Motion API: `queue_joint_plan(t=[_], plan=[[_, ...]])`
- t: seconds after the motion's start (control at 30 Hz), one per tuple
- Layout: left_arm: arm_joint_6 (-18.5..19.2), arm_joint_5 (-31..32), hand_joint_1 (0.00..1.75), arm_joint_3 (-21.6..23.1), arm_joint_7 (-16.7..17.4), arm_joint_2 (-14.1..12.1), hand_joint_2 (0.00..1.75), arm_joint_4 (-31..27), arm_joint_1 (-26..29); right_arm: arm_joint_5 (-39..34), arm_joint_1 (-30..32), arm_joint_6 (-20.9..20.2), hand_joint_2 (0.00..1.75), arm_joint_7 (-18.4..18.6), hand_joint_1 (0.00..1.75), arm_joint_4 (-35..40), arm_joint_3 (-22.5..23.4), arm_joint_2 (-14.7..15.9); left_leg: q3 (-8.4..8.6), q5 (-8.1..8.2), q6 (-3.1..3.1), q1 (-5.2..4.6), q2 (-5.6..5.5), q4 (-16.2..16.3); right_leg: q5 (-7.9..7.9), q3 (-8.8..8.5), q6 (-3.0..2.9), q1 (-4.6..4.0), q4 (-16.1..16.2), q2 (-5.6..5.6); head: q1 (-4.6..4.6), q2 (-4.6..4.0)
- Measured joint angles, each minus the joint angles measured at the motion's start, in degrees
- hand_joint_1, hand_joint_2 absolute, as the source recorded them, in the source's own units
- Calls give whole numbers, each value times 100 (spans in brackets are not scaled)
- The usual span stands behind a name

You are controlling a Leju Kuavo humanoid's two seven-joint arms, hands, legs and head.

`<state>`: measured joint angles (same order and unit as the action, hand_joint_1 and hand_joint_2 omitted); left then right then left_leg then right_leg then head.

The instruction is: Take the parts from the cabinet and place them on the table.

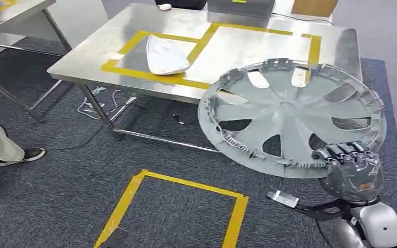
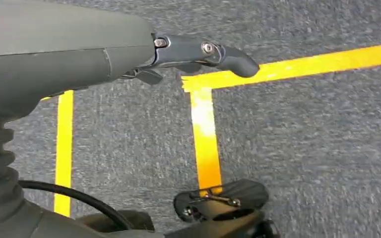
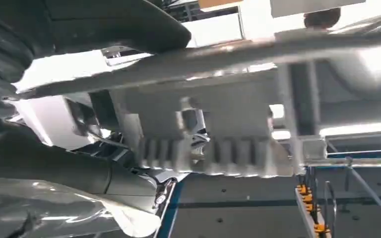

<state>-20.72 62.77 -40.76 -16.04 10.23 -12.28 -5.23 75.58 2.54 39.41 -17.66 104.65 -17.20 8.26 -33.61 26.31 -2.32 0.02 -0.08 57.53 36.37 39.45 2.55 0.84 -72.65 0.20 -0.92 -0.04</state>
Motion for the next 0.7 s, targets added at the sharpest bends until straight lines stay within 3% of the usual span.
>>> queue_joint_plan(t=[0.03,0.07,0.13,0.17,0.2,0.27,0.33,0.4,0.43,0.5,0.53,0.57,0.6,0.67,0.7], plan=[[0,0,0,0,0,0,175,0,1,2,6,-2,175,0,175,-9,0,0,2,6,1,1,1,2,31,206,21,5,-302,-4,-6,2],[0,-2,0,0,2,0,175,0,1,11,12,-2,175,0,175,-22,0,2,12,15,2,6,0,2,-90,265,36,14,-300,-5,-4,0],[0,-2,0,0,0,7,175,0,0,20,18,-2,175,4,175,-50,-7,0,47,49,34,25,-12,16,-623,-2,61,49,410,-16,-4,0],[0,-2,0,-2,0,13,175,0,0,20,10,0,175,11,175,-59,-4,2,61,82,70,41,-24,48,-924,-265,80,73,994,-38,-6,0],[0,-6,0,-2,2,4,175,0,1,22,-2,0,175,20,175,-70,-4,2,52,115,114,27,-31,76,-883,-400,98,74,1264,-50,-19,0],[0,-17,0,-2,0,9,175,0,2,26,-18,-2,175,33,175,-77,-9,0,9,133,172,-8,-35,131,-864,-463,-22,55,1342,-26,-15,2],[0,-22,0,-2,0,4,175,0,7,33,-9,-2,175,42,175,-90,-9,2,32,130,190,1,-25,121,-848,-458,-91,30,1328,-9,-13,0],[0,-24,0,-2,0,7,175,0,-4,35,-9,-2,175,42,175,-96,-9,0,-11,280,254,14,-20,264,-852,-495,-173,69,1353,-22,-4,0],[0,-24,0,-2,-2,9,175,0,-5,35,-11,-2,175,44,175,-98,-7,2,-141,462,274,18,-20,569,-843,-503,-211,68,1353,-30,24,0],[0,-31,0,-2,-2,9,175,0,7,33,-22,0,175,57,175,-107,-4,2,-592,879,297,30,-20,1532,-829,-506,-239,54,1350,-30,24,2],[2,-37,0,-2,-2,9,175,0,15,35,-20,-2,175,59,175,-111,-9,2,-753,954,295,30,-20,1854,-823,-514,-248,46,1350,-27,26,0],[2,-37,0,-2,-2,9,175,0,19,35,-19,-2,175,61,175,-122,-9,2,-801,889,289,30,-20,1910,-815,-529,-253,40,1350,-20,24,0],[2,-42,0,-2,-2,9,175,0,19,35,-18,-2,175,61,175,-135,-9,2,-725,705,268,28,-20,1721,-806,-548,-257,32,1349,-11,26,0],[2,-44,0,-2,-2,4,175,0,15,35,-17,-2,175,61,175,-138,-9,2,-348,166,187,12,-21,828,-777,-606,-242,18,1350,2,22,0],[2,-44,0,-2,-4,2,175,0,18,35,-17,-2,175,61,175,-138,-9,2,-157,-30,120,-16,-23,349,-761,-624,-232,21,1356,1,26,0]])
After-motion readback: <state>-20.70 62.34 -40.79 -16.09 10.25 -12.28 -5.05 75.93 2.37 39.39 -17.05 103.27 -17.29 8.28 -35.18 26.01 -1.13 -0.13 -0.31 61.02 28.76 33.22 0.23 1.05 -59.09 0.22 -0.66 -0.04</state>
